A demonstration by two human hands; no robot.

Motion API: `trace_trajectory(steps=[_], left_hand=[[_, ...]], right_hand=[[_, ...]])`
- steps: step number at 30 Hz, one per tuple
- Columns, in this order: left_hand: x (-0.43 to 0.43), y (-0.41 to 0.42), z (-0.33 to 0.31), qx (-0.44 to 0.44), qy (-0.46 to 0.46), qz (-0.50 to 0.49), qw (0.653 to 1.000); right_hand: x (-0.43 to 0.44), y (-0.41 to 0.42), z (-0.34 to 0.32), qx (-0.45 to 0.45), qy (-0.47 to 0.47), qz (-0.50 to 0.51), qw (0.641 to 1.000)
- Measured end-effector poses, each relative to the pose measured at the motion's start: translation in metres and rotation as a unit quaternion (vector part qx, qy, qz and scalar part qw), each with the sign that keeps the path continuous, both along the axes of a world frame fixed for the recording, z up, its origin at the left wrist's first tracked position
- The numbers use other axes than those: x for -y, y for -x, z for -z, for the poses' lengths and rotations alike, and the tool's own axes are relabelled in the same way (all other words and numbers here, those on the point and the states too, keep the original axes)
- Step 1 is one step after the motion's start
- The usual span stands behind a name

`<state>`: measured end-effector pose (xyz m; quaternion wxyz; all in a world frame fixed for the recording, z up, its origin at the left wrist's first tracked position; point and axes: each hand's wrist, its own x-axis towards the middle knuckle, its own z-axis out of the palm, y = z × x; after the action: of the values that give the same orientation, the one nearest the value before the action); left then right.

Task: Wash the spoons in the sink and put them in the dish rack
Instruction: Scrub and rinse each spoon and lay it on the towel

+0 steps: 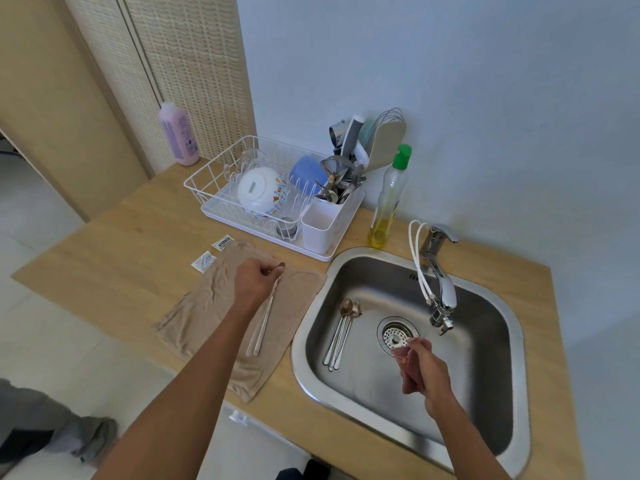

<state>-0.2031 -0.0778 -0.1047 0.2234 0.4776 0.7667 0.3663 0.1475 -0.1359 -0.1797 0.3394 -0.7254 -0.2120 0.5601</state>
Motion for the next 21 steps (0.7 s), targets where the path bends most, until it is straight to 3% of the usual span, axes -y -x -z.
trace_trajectory(steps=[11,14,17,19,21], left_hand=[[-0.013,0.004,0.035,-0.068,0.106,-0.051,0.991],[-0.014,-0.026,0.035,-0.157,0.035,0.028,0.987],[-0.013,-0.066,0.037,-0.178,0.004,0.148,0.973],[-0.014,-0.095,0.041,-0.2,0.04,0.224,0.953],[-0.016,-0.118,0.051,-0.227,0.114,0.267,0.929]], right_hand=[[-0.017,0.024,0.0,-0.029,0.03,-0.002,0.999],[-0.026,0.033,0.002,-0.04,0.031,-0.004,0.999],[-0.037,0.038,0.012,-0.027,0.05,-0.002,0.998],[-0.046,0.033,0.035,-0.035,0.045,0.004,0.998],[-0.046,0.043,0.017,-0.045,0.056,0.017,0.997]])
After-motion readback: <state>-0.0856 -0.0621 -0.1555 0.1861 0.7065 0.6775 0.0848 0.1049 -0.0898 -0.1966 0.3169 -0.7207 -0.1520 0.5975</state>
